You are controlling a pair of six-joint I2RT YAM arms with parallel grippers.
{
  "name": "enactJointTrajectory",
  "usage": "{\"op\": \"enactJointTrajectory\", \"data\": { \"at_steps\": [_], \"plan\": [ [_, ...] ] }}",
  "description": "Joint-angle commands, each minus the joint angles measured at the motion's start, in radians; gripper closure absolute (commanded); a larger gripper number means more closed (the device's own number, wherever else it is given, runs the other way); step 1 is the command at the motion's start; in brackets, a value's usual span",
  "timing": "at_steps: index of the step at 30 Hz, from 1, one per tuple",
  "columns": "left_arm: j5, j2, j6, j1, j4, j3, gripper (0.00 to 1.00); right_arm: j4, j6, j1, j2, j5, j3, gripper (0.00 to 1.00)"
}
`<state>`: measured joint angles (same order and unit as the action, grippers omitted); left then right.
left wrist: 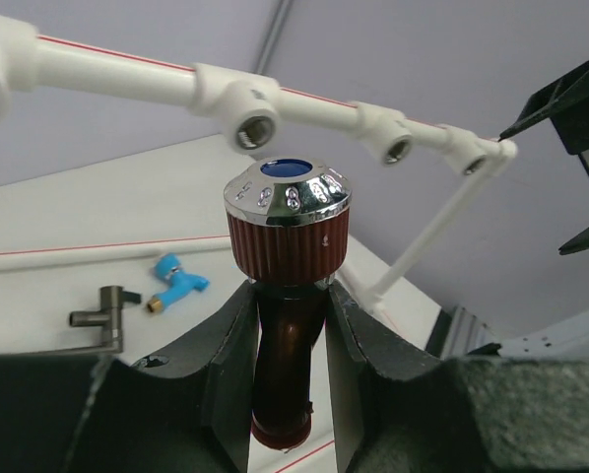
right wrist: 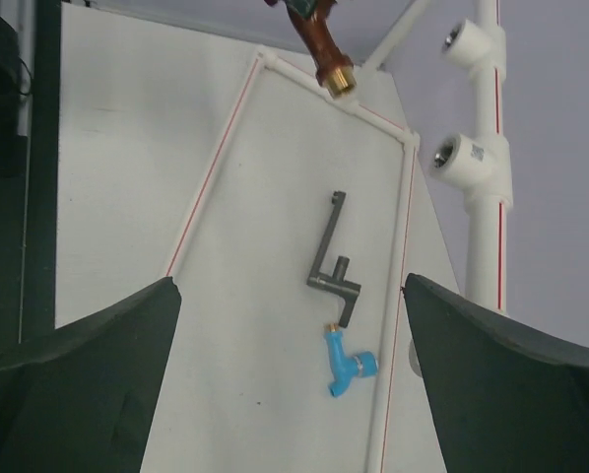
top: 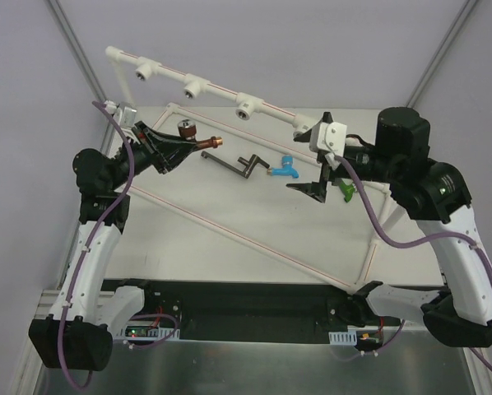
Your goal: Install the water faucets
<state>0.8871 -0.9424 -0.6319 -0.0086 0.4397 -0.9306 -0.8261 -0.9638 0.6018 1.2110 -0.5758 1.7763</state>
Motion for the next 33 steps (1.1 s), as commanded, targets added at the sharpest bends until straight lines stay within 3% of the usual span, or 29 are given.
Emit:
{"op": "enactJointTrajectory", "data": {
  "at_steps": [1, 14, 27, 33],
  "plan": [
    [0.026, 0.024, -0.202, -0.077, 0.26, 0.016, 1.0, 0.117, 0.065, 0.013, -0.031, -0.202, -0.047, 0.01],
    [-0.082, -0.073, -0.466, -0.301, 0.284, -0.027, 1.0, 0.237, 0.172, 0.023, 0.039, -0.291, -0.092, 0.15],
    [-0.1, -0.139, -0.424, -0.412, 0.28, -0.06, 1.0, 0.249, 0.194, 0.042, 0.119, -0.32, -0.081, 0.35],
    [-0.094, -0.159, -0.4, -0.441, 0.277, -0.074, 1.0, 0.246, 0.195, 0.047, 0.139, -0.322, -0.08, 0.49]
  ]
}}
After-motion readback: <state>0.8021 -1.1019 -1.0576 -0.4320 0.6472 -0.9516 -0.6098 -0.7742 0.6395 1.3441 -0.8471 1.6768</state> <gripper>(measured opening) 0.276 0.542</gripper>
